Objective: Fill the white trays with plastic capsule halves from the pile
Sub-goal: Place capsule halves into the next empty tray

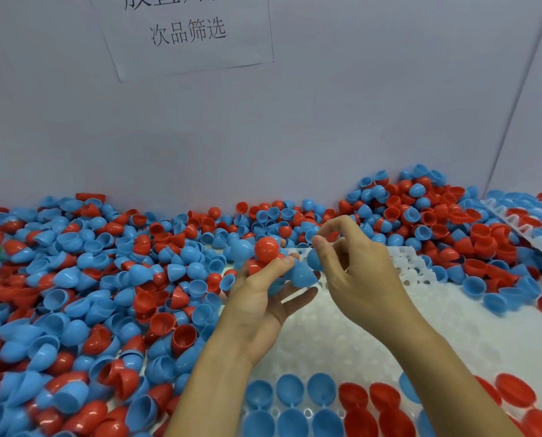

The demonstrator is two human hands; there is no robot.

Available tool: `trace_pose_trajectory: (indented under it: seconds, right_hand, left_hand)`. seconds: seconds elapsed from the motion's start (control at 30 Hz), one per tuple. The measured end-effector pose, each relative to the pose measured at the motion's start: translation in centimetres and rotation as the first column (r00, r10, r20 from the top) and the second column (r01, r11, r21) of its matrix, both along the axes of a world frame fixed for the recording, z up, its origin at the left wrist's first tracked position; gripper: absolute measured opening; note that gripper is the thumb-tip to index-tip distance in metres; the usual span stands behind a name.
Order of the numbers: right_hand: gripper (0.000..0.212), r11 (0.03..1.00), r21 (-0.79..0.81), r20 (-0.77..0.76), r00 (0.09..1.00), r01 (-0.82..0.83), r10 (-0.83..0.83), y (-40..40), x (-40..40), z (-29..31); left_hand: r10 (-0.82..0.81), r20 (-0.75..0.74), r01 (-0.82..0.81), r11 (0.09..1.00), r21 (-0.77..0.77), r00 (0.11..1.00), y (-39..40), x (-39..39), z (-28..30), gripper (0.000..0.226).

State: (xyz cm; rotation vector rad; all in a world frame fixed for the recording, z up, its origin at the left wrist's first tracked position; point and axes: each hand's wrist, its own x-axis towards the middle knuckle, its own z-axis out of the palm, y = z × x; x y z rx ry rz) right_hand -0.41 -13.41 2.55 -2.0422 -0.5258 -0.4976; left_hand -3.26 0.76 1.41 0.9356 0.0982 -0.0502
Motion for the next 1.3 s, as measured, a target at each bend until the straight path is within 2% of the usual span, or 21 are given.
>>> trace_pose_trajectory:
  seconds: [0.17,0.33,0.47,0.63,0.83,0.97,1.07,1.13,1.23,1.3]
  right_hand:
    - [0.011,0.999,0.014,0.067,0.996,0.051,-0.052,0.4,0.0,-0.2]
    - [0.013,0.991,0.019,0.106,0.985,0.134,-0.135,0.6,-0.2,-0.2]
    - [0.015,0.978,0.013,0.124,0.970,0.207,-0.207,0.6,-0.3,-0.1]
    - [0.017,0.971,-0.009,0.133,0.963,0.240,-0.236,0.6,-0.4,0.0]
    - [0.015,0.983,0.060,0.088,0.980,0.176,-0.180,1.1,-0.6,0.0]
    - [0.014,0.971,0.127,-0.025,0.980,0.200,-0.199,0.4,-0.3,0.0]
    - [0.021,0.968,0.136,-0.011,0.978,0.209,-0.209,-0.1,-0.2,0.3]
    - [0.018,0.985,0.111,-0.001,0.991,0.131,-0.132,-0.3,-0.3,0.6]
    - [0.005,1.000,0.019,-0.070,0.997,0.024,-0.022,-0.3,-0.5,0.8]
    - [0.005,0.999,-0.040,-0.136,0.991,-0.003,-0.002,-0.7,-0.5,0.9]
  left_hand:
    - [-0.007,-0.022,0.007,1.000,0.004,1.000,-0.1,-0.2,0.1,0.032]
    - [-0.058,-0.025,0.057,0.998,-0.040,0.998,-0.1,-0.3,0.1,0.016]
    - [-0.093,-0.034,0.090,0.994,-0.060,0.995,-0.2,-0.2,0.2,0.034]
    - [-0.106,-0.014,0.104,0.991,-0.087,0.994,-0.3,-0.3,0.2,0.042]
    - [-0.104,0.037,0.106,0.991,-0.077,0.994,-0.1,0.0,-0.3,0.019]
    - [-0.084,0.056,0.090,0.990,-0.108,0.995,0.1,0.0,-0.3,0.038]
    - [-0.073,0.074,0.082,0.989,-0.121,0.995,0.2,0.0,-0.3,0.041]
    - [-0.074,0.085,0.082,0.992,-0.092,0.994,0.3,0.1,-0.3,0.042]
    - [-0.082,0.112,0.086,0.996,-0.032,0.990,0.4,0.1,-0.5,0.026]
    - [-0.080,0.132,0.078,0.997,0.021,0.988,0.5,0.0,-0.6,0.032]
